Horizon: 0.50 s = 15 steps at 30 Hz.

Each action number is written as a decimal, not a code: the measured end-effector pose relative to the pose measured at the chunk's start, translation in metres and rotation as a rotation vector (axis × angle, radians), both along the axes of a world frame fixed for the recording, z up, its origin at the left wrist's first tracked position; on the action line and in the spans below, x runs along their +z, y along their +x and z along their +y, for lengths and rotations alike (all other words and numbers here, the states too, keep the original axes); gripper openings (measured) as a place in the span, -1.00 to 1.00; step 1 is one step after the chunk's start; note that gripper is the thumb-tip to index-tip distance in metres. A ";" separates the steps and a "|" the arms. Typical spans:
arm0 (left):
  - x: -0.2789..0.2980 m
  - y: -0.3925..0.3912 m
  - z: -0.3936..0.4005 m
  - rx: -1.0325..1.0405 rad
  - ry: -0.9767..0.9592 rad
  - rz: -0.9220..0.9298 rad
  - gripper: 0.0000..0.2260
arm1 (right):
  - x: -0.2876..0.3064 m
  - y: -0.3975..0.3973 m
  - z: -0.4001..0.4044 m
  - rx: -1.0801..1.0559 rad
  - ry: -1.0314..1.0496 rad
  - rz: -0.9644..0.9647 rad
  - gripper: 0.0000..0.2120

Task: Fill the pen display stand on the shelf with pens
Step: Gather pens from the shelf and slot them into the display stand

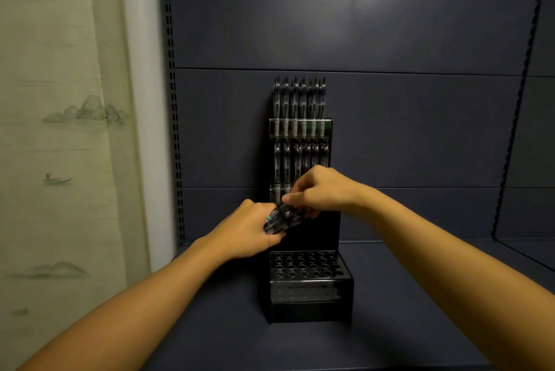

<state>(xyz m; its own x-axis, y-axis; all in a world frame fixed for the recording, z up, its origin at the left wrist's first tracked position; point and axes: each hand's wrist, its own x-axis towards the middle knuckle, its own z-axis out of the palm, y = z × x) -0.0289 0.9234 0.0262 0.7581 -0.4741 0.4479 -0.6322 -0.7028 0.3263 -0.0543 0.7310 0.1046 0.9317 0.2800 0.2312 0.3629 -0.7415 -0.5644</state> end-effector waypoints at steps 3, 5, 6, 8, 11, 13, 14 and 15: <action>-0.003 0.002 -0.001 0.018 0.034 -0.007 -0.87 | -0.005 0.002 0.000 0.003 0.073 0.077 -0.77; -0.005 0.001 -0.001 0.034 0.050 -0.020 -0.87 | -0.006 0.002 0.000 0.000 0.141 0.149 -0.79; -0.006 0.001 -0.002 0.045 0.064 -0.030 -0.87 | -0.006 0.002 0.000 -0.005 0.170 0.182 -0.80; -0.007 0.000 -0.002 0.063 0.097 -0.048 -0.86 | -0.008 0.002 0.000 -0.019 0.210 0.228 -0.82; -0.008 -0.002 -0.002 0.072 0.115 -0.047 -0.84 | -0.009 0.002 0.000 -0.032 0.224 0.257 -0.86; -0.009 -0.003 -0.003 0.067 0.106 -0.037 -0.84 | -0.009 0.001 0.000 -0.039 0.247 0.250 -0.88; -0.009 -0.004 -0.003 0.063 0.098 -0.034 -0.83 | -0.009 0.000 0.000 -0.038 0.266 0.238 -0.89; -0.009 -0.004 -0.003 0.063 0.088 -0.033 -0.83 | -0.009 0.000 0.000 -0.036 0.286 0.221 -0.88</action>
